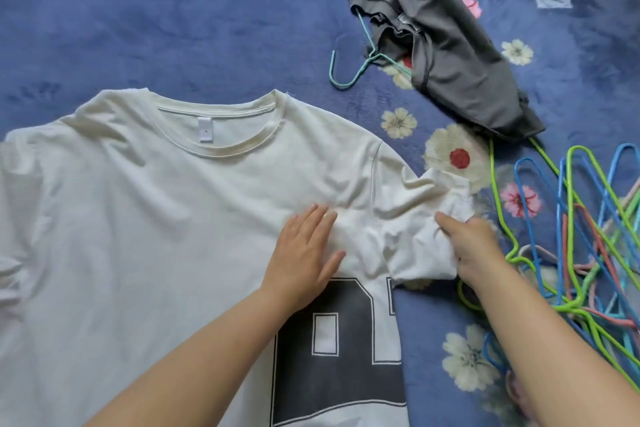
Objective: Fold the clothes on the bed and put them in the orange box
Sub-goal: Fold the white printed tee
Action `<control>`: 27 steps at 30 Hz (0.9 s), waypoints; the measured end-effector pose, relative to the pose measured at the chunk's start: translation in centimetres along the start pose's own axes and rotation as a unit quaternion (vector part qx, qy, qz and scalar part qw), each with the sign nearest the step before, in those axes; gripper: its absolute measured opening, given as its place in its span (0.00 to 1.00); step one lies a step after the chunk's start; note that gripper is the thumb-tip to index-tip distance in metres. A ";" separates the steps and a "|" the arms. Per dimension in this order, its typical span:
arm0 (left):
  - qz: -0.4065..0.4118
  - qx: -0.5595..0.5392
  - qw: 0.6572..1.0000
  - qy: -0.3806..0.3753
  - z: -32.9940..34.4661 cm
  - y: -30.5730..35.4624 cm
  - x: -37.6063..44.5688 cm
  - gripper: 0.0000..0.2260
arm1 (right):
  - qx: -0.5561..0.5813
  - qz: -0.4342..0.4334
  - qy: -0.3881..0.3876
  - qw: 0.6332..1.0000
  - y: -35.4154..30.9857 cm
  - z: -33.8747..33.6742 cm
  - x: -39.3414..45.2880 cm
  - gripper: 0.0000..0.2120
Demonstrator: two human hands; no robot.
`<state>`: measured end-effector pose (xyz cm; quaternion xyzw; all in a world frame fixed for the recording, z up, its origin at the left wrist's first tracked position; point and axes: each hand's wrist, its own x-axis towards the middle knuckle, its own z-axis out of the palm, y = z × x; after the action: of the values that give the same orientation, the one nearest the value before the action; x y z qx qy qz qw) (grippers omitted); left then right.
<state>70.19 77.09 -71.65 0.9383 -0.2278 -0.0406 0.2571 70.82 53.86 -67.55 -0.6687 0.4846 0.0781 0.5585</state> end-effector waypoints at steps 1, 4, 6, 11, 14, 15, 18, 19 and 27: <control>-0.017 -0.020 0.999 0.029 -0.7 -0.6 -0.3 0.24 | -0.040 -0.044 0.034 0.998 -0.9 0.4 -0.8 0.10; -0.078 -0.044 0.992 0.088 -3.4 -3.6 -2.0 0.19 | -0.169 -0.231 0.112 0.952 -3.4 2.9 -5.3 0.13; -0.115 -0.038 0.987 0.102 -5.2 -5.9 -3.3 0.21 | -0.227 -0.324 0.061 0.916 -4.3 6.1 -9.2 0.13; -0.175 0.002 0.981 0.088 -8.6 -10.0 -7.3 0.23 | -0.386 -0.350 -0.169 0.836 -0.2 12.9 -12.6 0.28; -0.186 0.005 0.978 0.092 -9.5 -11.1 -9.3 0.23 | -0.328 -0.469 -0.061 0.818 1.0 12.6 -11.4 0.17; -0.187 0.004 0.978 0.091 -9.6 -11.2 -9.7 0.23 | -0.331 -0.491 -0.038 0.805 1.2 12.2 -10.2 0.17; -0.194 -0.002 0.977 0.090 -9.5 -11.2 -11.0 0.24 | -0.430 -0.487 -0.067 0.757 1.1 11.3 -7.1 0.26; -0.194 0.001 0.977 0.091 -9.5 -11.2 -11.5 0.23 | -0.471 -0.455 -0.104 0.749 0.9 11.4 -6.6 0.31; -0.119 0.040 0.985 0.122 -8.5 -10.6 -11.6 0.14 | -0.568 -0.400 -0.130 0.708 -3.1 12.0 -1.8 0.27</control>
<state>65.76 94.33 -70.13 0.9662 -0.0833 0.0528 0.2383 77.38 64.51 -68.68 -0.9740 -0.0415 0.1936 0.1100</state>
